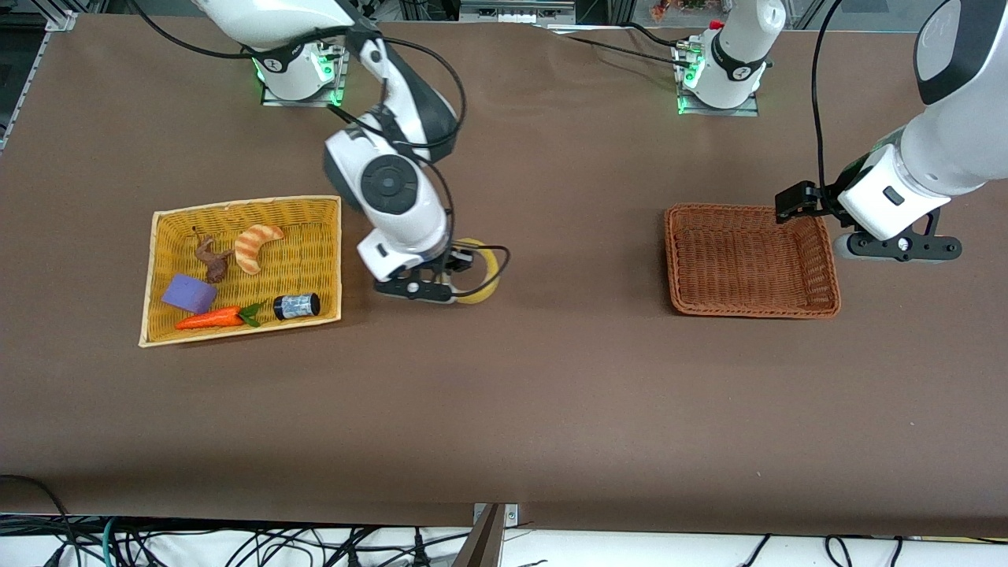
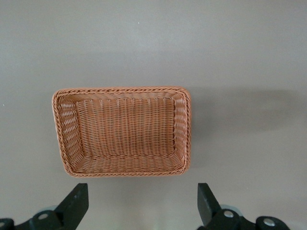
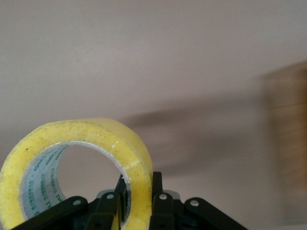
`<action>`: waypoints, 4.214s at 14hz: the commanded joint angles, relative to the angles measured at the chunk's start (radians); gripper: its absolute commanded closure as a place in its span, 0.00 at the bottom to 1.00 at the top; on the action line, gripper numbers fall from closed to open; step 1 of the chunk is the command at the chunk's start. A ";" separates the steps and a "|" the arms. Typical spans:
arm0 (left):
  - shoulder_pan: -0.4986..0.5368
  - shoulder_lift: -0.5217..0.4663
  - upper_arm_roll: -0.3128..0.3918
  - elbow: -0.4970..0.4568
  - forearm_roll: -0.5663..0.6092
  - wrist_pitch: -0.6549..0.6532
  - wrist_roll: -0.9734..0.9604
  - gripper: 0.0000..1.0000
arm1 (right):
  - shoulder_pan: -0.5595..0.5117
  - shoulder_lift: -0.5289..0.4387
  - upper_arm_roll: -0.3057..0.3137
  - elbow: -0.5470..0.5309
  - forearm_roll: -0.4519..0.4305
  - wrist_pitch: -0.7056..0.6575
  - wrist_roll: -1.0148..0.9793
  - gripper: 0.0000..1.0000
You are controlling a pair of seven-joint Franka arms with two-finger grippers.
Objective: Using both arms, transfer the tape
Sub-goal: 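Lift the tape roll and carry it to the table middle, then set the tape roll down and open the right gripper, then withdraw the right gripper while the left gripper reaches toward the tape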
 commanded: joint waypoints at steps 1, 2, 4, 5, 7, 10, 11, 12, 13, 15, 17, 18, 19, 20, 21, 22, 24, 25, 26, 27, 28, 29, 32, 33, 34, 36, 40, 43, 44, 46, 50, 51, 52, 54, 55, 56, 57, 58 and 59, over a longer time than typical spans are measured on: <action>0.005 0.008 -0.008 0.022 0.032 -0.015 0.006 0.00 | 0.040 0.073 -0.009 0.084 -0.022 -0.014 0.049 1.00; 0.005 0.008 -0.008 0.022 0.032 -0.015 0.006 0.00 | 0.054 0.090 -0.009 0.084 -0.022 0.007 0.061 1.00; 0.005 0.008 -0.008 0.022 0.032 -0.015 0.006 0.00 | 0.077 0.122 -0.010 0.084 -0.025 0.041 0.089 1.00; 0.005 0.008 -0.008 0.022 0.032 -0.015 0.006 0.00 | 0.078 0.138 -0.010 0.084 -0.028 0.054 0.092 1.00; 0.005 0.008 -0.008 0.022 0.032 -0.015 0.006 0.00 | 0.081 0.162 -0.009 0.084 -0.031 0.084 0.094 1.00; 0.005 0.008 -0.008 0.022 0.032 -0.015 0.006 0.00 | 0.094 0.202 -0.010 0.084 -0.033 0.121 0.094 1.00; 0.005 0.008 -0.008 0.022 0.032 -0.015 0.006 0.00 | 0.097 0.213 -0.010 0.082 -0.033 0.130 0.094 1.00; 0.005 0.008 -0.008 0.022 0.032 -0.015 0.006 0.00 | 0.097 0.224 -0.010 0.082 -0.033 0.144 0.094 1.00; 0.005 0.008 -0.008 0.022 0.032 -0.015 0.006 0.00 | 0.100 0.233 -0.010 0.082 -0.036 0.153 0.094 1.00; 0.005 0.008 -0.008 0.022 0.032 -0.016 0.006 0.00 | 0.109 0.244 -0.010 0.082 -0.050 0.161 0.095 0.99; 0.005 0.008 -0.008 0.022 0.032 -0.016 0.006 0.00 | 0.110 0.251 -0.010 0.082 -0.053 0.161 0.095 0.84; 0.005 0.008 -0.008 0.022 0.032 -0.015 0.006 0.00 | 0.109 0.253 -0.010 0.082 -0.053 0.161 0.095 0.70; 0.005 0.008 -0.008 0.022 0.032 -0.016 0.006 0.00 | 0.107 0.254 -0.010 0.084 -0.045 0.161 0.095 0.29; 0.005 0.008 -0.008 0.022 0.032 -0.016 0.006 0.00 | 0.101 0.250 -0.010 0.084 -0.051 0.160 0.088 0.00; 0.005 0.008 -0.008 0.022 0.032 -0.015 0.006 0.00 | 0.106 0.244 -0.010 0.085 -0.053 0.149 0.085 0.00; 0.003 0.008 -0.008 0.024 0.032 -0.015 0.012 0.00 | 0.103 0.225 -0.012 0.085 -0.053 0.129 0.080 0.00; 0.002 0.008 -0.009 0.024 0.032 -0.016 0.009 0.00 | 0.098 0.189 -0.015 0.107 -0.053 0.060 0.071 0.00; 0.000 0.008 -0.011 0.024 0.032 -0.016 0.012 0.00 | 0.097 0.175 -0.015 0.143 -0.053 0.011 0.066 0.00; 0.000 0.008 -0.011 0.024 0.032 -0.016 0.012 0.00 | 0.088 0.169 -0.016 0.179 -0.053 -0.044 0.042 0.00; 0.000 0.008 -0.011 0.024 0.032 -0.016 0.014 0.00 | 0.074 0.164 -0.018 0.212 -0.051 -0.090 0.002 0.00; 0.001 0.009 -0.011 0.015 0.028 -0.015 0.021 0.00 | 0.052 0.146 -0.018 0.229 -0.051 -0.122 -0.054 0.00; -0.003 0.022 -0.011 0.006 0.020 -0.021 0.020 0.00 | 0.016 0.114 -0.015 0.230 -0.051 -0.144 -0.119 0.00; -0.058 0.017 -0.006 0.006 0.029 -0.062 0.007 0.00 | -0.102 0.015 -0.019 0.223 -0.042 -0.240 -0.279 0.00; -0.066 0.007 -0.005 -0.004 0.031 -0.062 0.006 0.00 | -0.145 -0.017 -0.022 0.223 -0.042 -0.302 -0.334 0.00; -0.068 -0.006 -0.002 -0.028 0.028 -0.058 0.006 0.00 | -0.190 -0.046 -0.022 0.223 -0.045 -0.345 -0.404 0.00; -0.071 -0.010 0.001 -0.039 0.017 -0.047 -0.008 0.00 | -0.291 -0.074 -0.025 0.228 -0.048 -0.412 -0.542 0.00; -0.141 0.006 -0.005 -0.088 -0.078 0.061 -0.155 0.00 | -0.463 -0.143 -0.033 0.233 -0.042 -0.480 -0.722 0.00; -0.196 0.046 -0.037 -0.178 -0.101 0.227 -0.270 0.00 | -0.528 -0.189 -0.035 0.234 -0.050 -0.563 -0.816 0.00; -0.199 0.061 -0.067 -0.217 -0.101 0.282 -0.281 0.00 | -0.534 -0.198 -0.039 0.234 -0.053 -0.583 -0.816 0.00; -0.203 0.078 -0.118 -0.295 -0.127 0.434 -0.377 0.00 | -0.544 -0.247 -0.053 0.239 -0.056 -0.580 -0.817 0.00; -0.248 0.172 -0.140 -0.311 -0.135 0.556 -0.499 0.00 | -0.616 -0.417 -0.065 0.110 -0.044 -0.568 -0.813 0.00; -0.267 0.195 -0.141 -0.311 -0.135 0.582 -0.526 0.00 | -0.636 -0.484 -0.067 0.035 -0.033 -0.534 -0.813 0.00; -0.294 0.219 -0.143 -0.311 -0.135 0.624 -0.557 0.00 | -0.647 -0.553 -0.067 -0.021 -0.019 -0.488 -0.813 0.00; -0.340 0.287 -0.143 -0.304 -0.134 0.741 -0.659 0.00 | -0.647 -0.614 -0.067 -0.054 -0.016 -0.494 -0.816 0.00; -0.353 0.322 -0.143 -0.301 -0.133 0.793 -0.693 0.00 | -0.647 -0.629 -0.067 -0.085 -0.016 -0.506 -0.814 0.00; -0.359 0.353 -0.143 -0.294 -0.135 0.833 -0.698 0.00 | -0.646 -0.641 -0.067 -0.143 -0.016 -0.496 -0.813 0.00; -0.373 0.379 -0.143 -0.291 -0.135 0.853 -0.698 0.00 | -0.643 -0.644 -0.065 -0.160 -0.019 -0.502 -0.814 0.00; -0.391 0.402 -0.143 -0.278 -0.137 0.859 -0.698 0.00 | -0.644 -0.632 -0.067 -0.151 -0.016 -0.506 -0.817 0.00; -0.406 0.433 -0.143 -0.236 -0.137 0.864 -0.701 0.00 | -0.647 -0.612 -0.068 -0.124 -0.015 -0.511 -0.819 0.00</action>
